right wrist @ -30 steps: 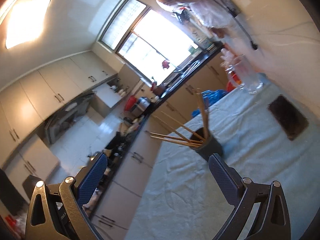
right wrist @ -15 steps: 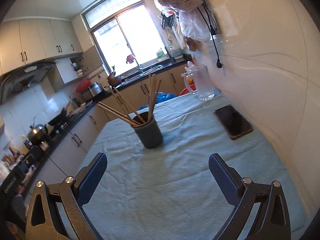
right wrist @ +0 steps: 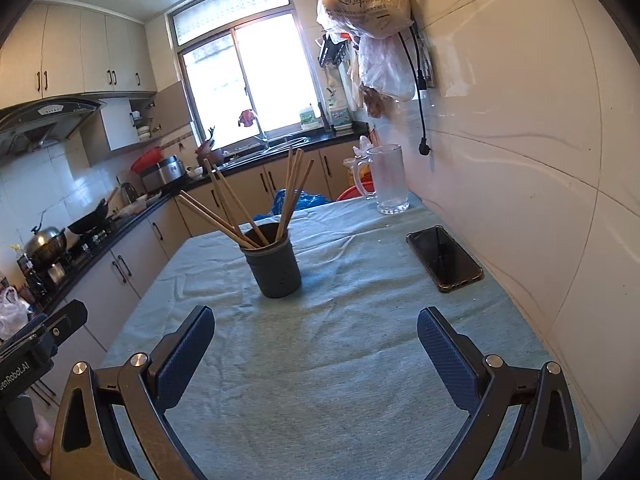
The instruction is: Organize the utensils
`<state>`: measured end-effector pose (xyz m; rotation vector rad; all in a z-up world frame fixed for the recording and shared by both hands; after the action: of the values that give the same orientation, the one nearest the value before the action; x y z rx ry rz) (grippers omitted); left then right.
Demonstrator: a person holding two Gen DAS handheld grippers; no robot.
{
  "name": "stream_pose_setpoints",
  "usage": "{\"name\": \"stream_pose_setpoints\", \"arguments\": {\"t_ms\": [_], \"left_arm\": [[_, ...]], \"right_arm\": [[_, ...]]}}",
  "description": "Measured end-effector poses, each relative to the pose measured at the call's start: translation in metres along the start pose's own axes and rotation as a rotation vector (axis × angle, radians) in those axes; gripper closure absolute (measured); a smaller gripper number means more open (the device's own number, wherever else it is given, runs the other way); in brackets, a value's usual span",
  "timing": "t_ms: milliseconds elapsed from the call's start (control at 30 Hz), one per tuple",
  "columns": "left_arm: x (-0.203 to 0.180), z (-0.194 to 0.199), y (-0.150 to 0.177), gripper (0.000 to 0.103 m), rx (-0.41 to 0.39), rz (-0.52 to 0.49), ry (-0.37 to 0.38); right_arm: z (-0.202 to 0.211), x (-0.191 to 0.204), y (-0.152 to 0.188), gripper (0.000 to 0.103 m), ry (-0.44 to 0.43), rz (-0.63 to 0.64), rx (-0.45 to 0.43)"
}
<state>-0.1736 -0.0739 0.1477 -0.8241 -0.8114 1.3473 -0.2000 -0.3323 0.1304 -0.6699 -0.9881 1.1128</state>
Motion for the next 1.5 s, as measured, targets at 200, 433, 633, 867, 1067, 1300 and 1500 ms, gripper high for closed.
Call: {"name": "stream_pose_setpoints", "arguments": {"t_ms": [200,433,633,867,1067,1300,1500], "left_arm": [[-0.006,-0.018,0.009,0.000,0.063,-0.052,-0.003],[-0.018,-0.042,0.024,0.000,0.161,-0.098,0.054],[-0.017,-0.054,0.032,0.000,0.173,-0.093,0.040],[-0.011,-0.060,0.033,0.000,0.175,-0.073,0.027],[-0.009,-0.062,0.032,0.000,0.176,-0.064,0.022],[-0.009,-0.062,0.033,0.000,0.176,-0.069,0.024],[-0.010,-0.061,0.034,0.000,0.177,-0.073,0.024]], "right_arm": [[-0.007,0.001,0.003,0.000,0.028,0.021,-0.008],[-0.023,0.001,0.009,0.000,0.021,0.016,0.010],[-0.036,-0.003,0.012,0.000,0.089,0.039,0.062],[-0.046,-0.014,0.013,0.000,0.149,0.035,0.090],[-0.048,-0.016,0.017,0.000,0.124,0.006,0.107],[-0.048,-0.012,0.018,0.000,0.119,0.022,0.100],[-0.047,-0.005,0.020,0.000,0.132,0.055,0.100]]}}
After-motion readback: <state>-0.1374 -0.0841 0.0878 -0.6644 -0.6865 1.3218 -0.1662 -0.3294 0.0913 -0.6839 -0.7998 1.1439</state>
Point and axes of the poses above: each gripper's, at about its wrist camera, not at the fingertips, and z roughly against the way its jaws point, x to its left, y to its underside, the point moved 5 cm from there along -z, roughly the way its jaws point, and after that the axes turned 7 degrees about -y, right-handed, at the moved point
